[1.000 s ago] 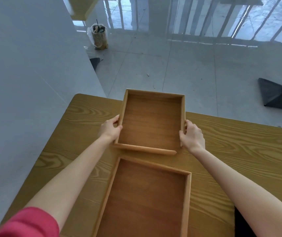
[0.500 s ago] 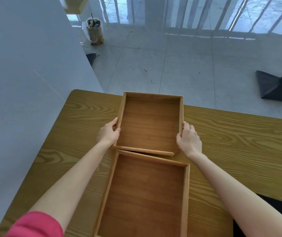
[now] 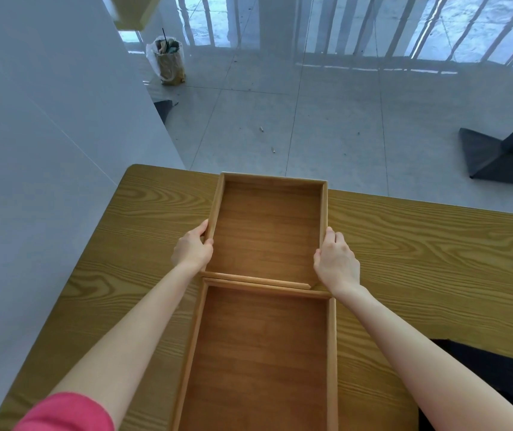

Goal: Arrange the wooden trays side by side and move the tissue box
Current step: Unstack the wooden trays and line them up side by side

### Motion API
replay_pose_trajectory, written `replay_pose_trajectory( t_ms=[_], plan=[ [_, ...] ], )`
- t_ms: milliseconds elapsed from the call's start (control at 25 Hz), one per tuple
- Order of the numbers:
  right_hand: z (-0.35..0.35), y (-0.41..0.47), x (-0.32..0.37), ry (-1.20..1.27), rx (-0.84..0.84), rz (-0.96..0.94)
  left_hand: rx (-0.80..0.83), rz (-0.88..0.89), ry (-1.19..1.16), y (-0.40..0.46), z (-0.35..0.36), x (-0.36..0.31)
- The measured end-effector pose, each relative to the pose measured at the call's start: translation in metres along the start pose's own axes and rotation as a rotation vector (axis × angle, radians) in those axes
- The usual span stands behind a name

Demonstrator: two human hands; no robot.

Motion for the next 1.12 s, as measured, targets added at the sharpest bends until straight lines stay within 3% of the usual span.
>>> replay_pose_trajectory(
  t_ms=[600, 1120],
  plan=[
    [-0.001, 0.002, 0.003, -0.061, 0.016, -0.003, -0.039, 0.035, 0.081, 0.005, 0.001, -0.007],
    [-0.01, -0.042, -0.009, -0.001, 0.179, -0.012, 0.145, 0.036, 0.058, -0.043, -0.007, 0.015]
  ],
)
Point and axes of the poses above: each hand's wrist, its own y-axis towards the middle knuckle, its own z-axis out of the palm, x = y × z, the point moved 1 cm from there along y, towards the middle knuckle, and after that the axes turned 3 degrees about x, right-handed, at the moved point
